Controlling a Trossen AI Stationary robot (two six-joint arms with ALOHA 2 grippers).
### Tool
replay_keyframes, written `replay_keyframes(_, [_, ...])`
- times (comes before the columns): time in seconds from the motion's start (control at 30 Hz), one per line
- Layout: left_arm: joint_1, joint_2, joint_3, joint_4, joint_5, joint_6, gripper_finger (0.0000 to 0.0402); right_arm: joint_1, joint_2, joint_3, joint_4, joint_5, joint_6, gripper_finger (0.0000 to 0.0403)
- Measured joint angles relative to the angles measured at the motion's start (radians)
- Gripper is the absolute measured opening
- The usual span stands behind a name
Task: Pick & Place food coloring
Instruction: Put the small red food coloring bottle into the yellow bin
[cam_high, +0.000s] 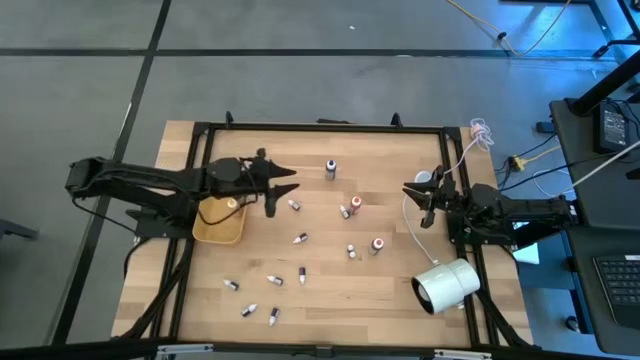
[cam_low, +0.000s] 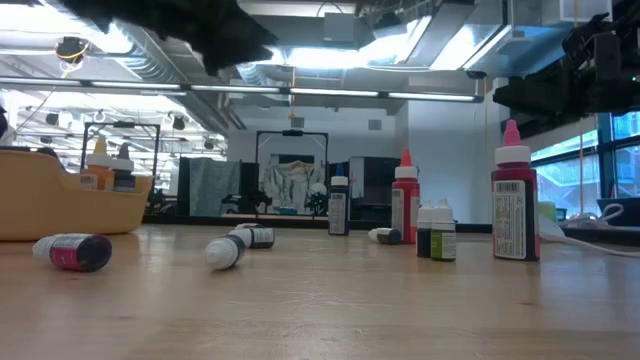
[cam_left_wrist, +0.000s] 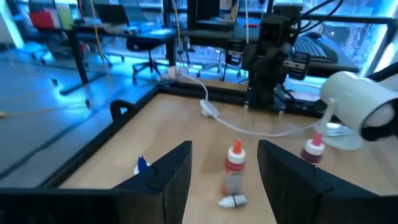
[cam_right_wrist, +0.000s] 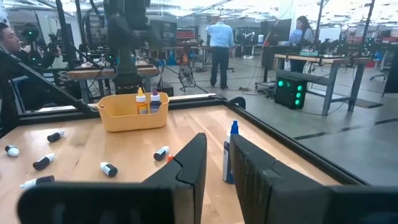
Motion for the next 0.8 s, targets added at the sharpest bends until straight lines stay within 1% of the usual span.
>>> replay_keyframes(0.17, [0.016,0.105,-0.008,0.099,0.001,0.014,0.0173,0.0,0.0,0.0,0.0,-0.003,-0.002,0.0075])
replay_keyframes(0.27, [0.016,0.152,-0.008,0.099,0.001,0.006,0.0176,0.0,0.0,0.0,0.0,-0.003,-0.003,0.0076])
replay_keyframes(0.33, [0.016,0.178,-0.008,0.102,-0.002,0.005,0.0178,0.0,0.0,0.0,0.0,-0.003,-0.003,0.0084])
replay_keyframes(0.4, [0.016,0.201,-0.008,0.1,-0.027,0.005,0.018,0.0,0.0,0.0,0.0,-0.003,-0.003,0.0101])
replay_keyframes(0.5, [0.016,0.225,-0.008,0.101,-0.057,0.005,0.0184,0.0,0.0,0.0,0.0,-0.003,0.0,0.0138])
replay_keyframes(0.63, [0.016,0.241,-0.008,0.106,-0.06,0.005,0.0191,0.0,0.0,0.0,0.0,-0.003,0.0,0.0186])
replay_keyframes(0.8, [0.016,0.244,-0.008,0.1,-0.06,0.005,0.0196,0.0,0.0,0.0,0.001,-0.003,0.0,0.022])
